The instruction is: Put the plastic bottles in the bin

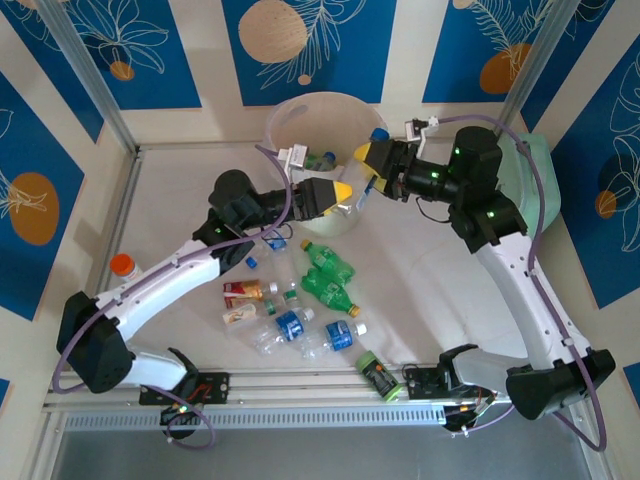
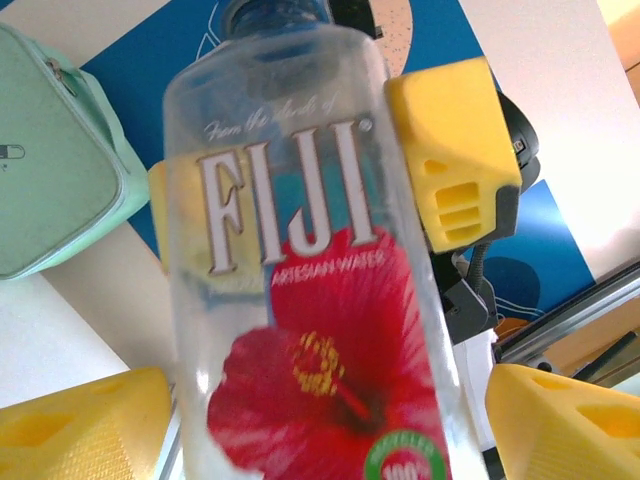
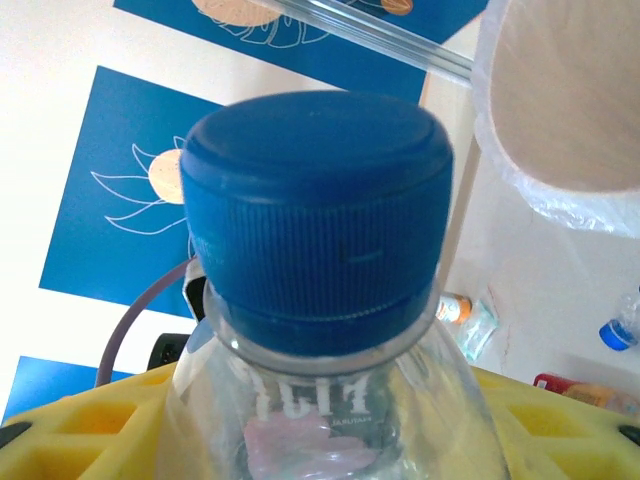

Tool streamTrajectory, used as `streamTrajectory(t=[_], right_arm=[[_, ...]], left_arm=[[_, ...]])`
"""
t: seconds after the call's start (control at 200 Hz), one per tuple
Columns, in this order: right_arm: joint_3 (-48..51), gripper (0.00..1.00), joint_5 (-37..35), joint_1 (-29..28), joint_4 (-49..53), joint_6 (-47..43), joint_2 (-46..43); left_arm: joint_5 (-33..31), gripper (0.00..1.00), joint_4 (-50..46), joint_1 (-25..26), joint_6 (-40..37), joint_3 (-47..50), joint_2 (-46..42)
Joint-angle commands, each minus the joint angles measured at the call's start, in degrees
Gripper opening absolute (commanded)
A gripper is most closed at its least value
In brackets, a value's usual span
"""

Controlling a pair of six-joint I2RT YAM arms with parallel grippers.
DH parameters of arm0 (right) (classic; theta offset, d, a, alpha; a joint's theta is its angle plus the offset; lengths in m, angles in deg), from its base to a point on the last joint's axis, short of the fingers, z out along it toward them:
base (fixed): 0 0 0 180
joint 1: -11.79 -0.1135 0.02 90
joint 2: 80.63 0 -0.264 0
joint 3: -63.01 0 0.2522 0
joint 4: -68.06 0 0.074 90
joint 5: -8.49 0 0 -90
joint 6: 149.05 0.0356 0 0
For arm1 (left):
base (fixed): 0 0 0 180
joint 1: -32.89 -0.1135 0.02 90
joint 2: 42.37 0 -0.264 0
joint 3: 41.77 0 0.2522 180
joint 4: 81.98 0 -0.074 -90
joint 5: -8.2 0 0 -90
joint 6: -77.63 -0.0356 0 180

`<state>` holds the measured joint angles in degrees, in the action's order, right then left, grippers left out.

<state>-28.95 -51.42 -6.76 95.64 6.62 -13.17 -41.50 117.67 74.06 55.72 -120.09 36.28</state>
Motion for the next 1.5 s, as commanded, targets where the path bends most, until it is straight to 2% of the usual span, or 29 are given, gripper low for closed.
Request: streamTrajectory(t=[0.0,0.54,0.66,0.77,0.89,1.045,1.17,1.301,1.496], right_arm=[[1.19,0.59,1.14,-0.61,-2.55,1.28,0.2],[2.52,0.6,-0.11,-1.05,-2.68,1.33,0.48],[1.83,0.73,-1.04,-0.71,-0.28,0.06,0.06],[1.9,0.81,-0.96,0.46,0.48,-0.16,-0.5],[1.2,0.86,-1.28,2.89,3.35,-1.22,-1.23],[-1.16,0.87,-3.23,7.65,13.41,-6.65,-3.0],[0.58,0.87,-3.2,11.31,18.26,-9.74,-6.17],[3.54,0.87,-2.84,13.38,22.03,-11.6,-9.25],[7.99,0.87,-3.35,14.13,24.35,-12.12,-13.32]], left_arm=[[1.63,0.78,3.86,0.49,0.88,-0.77,0.54],[0.75,0.62,0.92,0.48,-2.31,0.49,-0.25],[0.5,0.6,-0.21,0.28,-3.53,0.11,-0.67],[-0.03,0.59,-3.62,0.32,-6.08,-0.92,-0.91],[-0.39,0.58,-5.83,0.18,-7.51,-2.09,-0.87],[-0.72,0.6,-9.86,-1.6,-10.55,-5.5,-1.68],[-0.63,0.61,-16.52,-4.08,-14.48,-11.15,-1.13],[-2.35,0.61,-30.39,-6.3,-21.59,-21.83,2.79],[-9.06,0.59,-48.34,-9.01,-28.77,-39.55,12.4]])
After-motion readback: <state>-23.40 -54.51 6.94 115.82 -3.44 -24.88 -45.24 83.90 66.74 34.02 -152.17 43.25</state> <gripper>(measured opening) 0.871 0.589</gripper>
